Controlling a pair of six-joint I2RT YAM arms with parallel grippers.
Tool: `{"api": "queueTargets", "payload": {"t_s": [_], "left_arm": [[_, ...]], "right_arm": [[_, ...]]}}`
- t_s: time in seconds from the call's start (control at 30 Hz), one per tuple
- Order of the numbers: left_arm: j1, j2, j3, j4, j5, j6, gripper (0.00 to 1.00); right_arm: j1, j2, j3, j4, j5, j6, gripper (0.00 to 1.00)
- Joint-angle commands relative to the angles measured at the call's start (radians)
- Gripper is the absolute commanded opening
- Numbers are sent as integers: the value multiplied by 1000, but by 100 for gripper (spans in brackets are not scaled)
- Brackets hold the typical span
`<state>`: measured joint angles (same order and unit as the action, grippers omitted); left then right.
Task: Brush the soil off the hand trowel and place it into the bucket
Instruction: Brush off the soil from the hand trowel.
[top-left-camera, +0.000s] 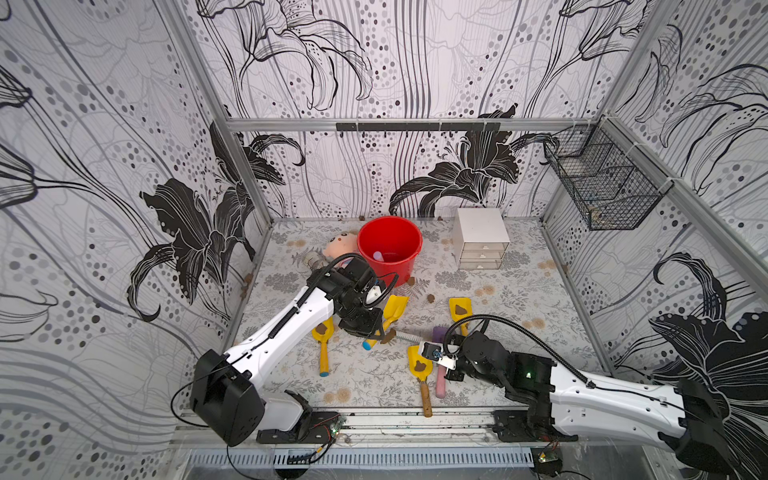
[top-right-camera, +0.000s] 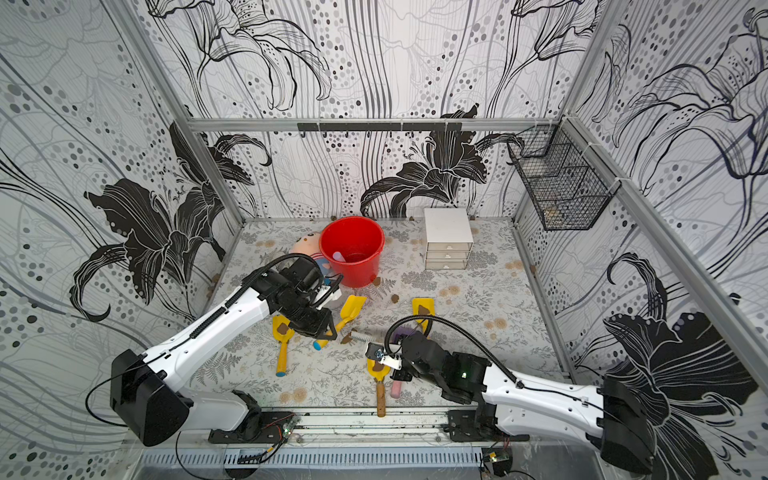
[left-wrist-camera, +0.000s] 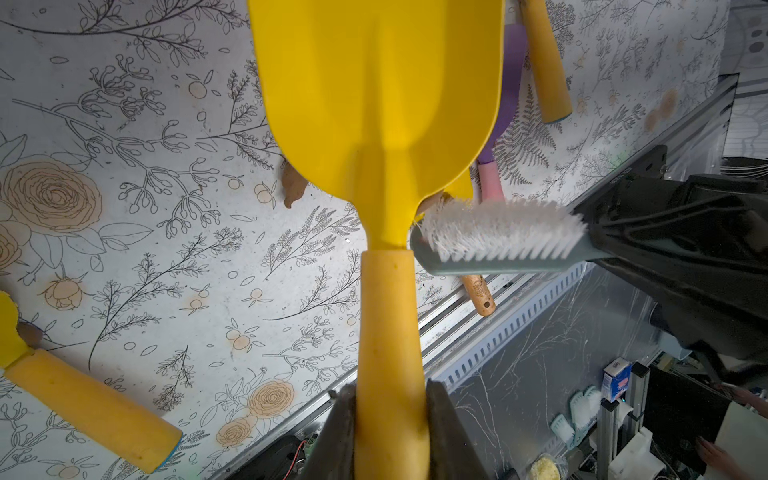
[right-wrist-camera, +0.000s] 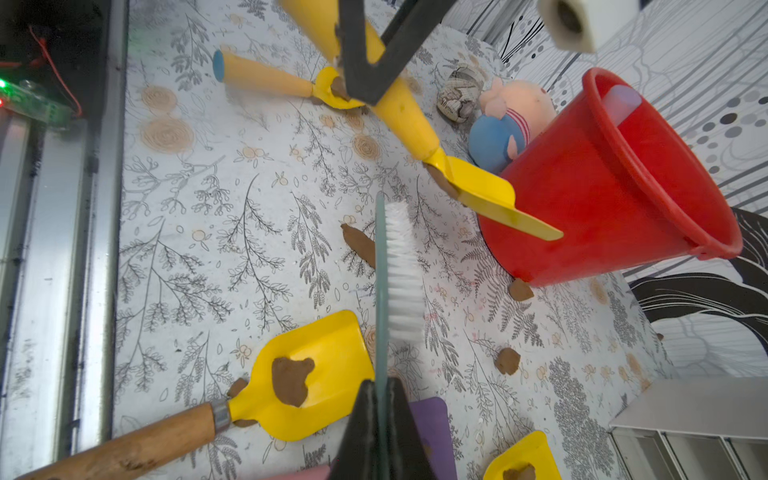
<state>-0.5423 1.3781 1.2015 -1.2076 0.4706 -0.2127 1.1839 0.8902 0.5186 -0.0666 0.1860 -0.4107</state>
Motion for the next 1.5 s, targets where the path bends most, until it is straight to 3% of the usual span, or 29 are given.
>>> {"api": "queueTargets", "payload": {"t_s": [0.0,0.47,0.8,1.13,1.47], "left_arm": [[6,-14,-15,22,-15,4,0],[6,-27,-26,39,15,9,0],[6,-20,-12,57,-32,-5,0],[18,-20,8,58,-67,-16,0],[19,-11,-12,66,26,-14,0]], "right_arm": [[-1,-17,49,31,11,24,0],[-24,174,112,67,83,75,0],[-34,228,94,49,123,95,0],[-28,242,160,-110,227,67,0],[19,249,159,-4,69,-41,0]]}}
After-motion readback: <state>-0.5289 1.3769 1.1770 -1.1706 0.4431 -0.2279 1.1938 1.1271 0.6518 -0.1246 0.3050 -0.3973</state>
